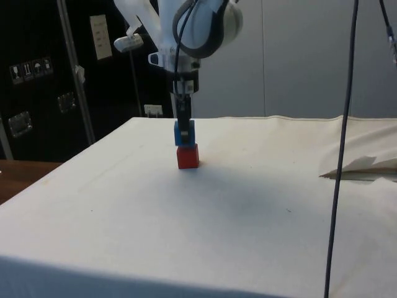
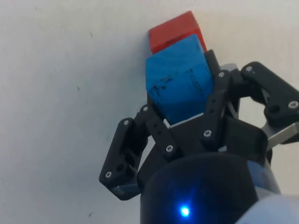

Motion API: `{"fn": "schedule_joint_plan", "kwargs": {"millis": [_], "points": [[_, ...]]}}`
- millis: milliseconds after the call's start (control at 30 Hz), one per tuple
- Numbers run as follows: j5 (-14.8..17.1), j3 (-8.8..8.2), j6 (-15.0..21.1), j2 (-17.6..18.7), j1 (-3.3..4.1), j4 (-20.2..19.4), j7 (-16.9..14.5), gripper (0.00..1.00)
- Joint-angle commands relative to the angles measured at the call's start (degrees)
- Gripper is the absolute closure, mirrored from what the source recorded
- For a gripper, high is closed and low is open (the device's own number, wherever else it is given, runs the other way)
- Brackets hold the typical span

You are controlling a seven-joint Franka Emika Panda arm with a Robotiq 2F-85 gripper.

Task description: Stack the two cubes.

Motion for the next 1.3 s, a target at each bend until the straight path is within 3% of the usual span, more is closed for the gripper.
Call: {"fn": "schedule_joint_plan", "kwargs": {"millis": [0,133,167,200,400,433,467,500,600,667,733,767,800,967,1033,1067,1267], "points": [[1.09,0.63,0.63,0.23,-0.57,0.06,-0.92,1.0],[0.8,0.46,0.69,0.46,-0.46,0.11,-0.69,1.0],[0.0,-0.06,0.52,0.46,-0.06,0.06,0.0,1.0],[0.74,0.4,0.69,0.52,-0.46,0.11,-0.69,1.0],[0.86,0.29,0.74,0.57,-0.57,0.17,-0.8,0.97],[0.86,0.29,0.74,0.57,-0.57,0.17,-0.86,0.92],[0.0,-0.29,0.52,0.46,-0.11,0.06,-0.06,0.84],[0.92,0.29,0.74,0.57,-0.63,0.17,-0.86,0.84],[0.92,0.29,0.74,0.57,-0.63,0.17,-0.92,0.55],[0.97,0.34,0.74,0.57,-0.69,0.17,-0.92,0.21],[0.97,0.34,0.74,0.57,-0.69,0.17,-0.92,0.03],[0.0,-0.29,0.52,0.46,-0.23,0.11,-0.11,0.0],[0.97,0.34,0.74,0.57,-0.74,0.17,-0.97,0.0],[0.97,0.34,0.74,0.57,-0.8,0.17,-1.03,0.0],[0.0,-0.29,0.52,0.46,-0.23,0.11,-0.11,0.0],[0.69,0.11,0.46,0.29,-0.63,0.17,-0.63,0.0],[0.06,-0.4,-0.34,-0.92,-0.29,-0.17,0.46,0.0]]}}
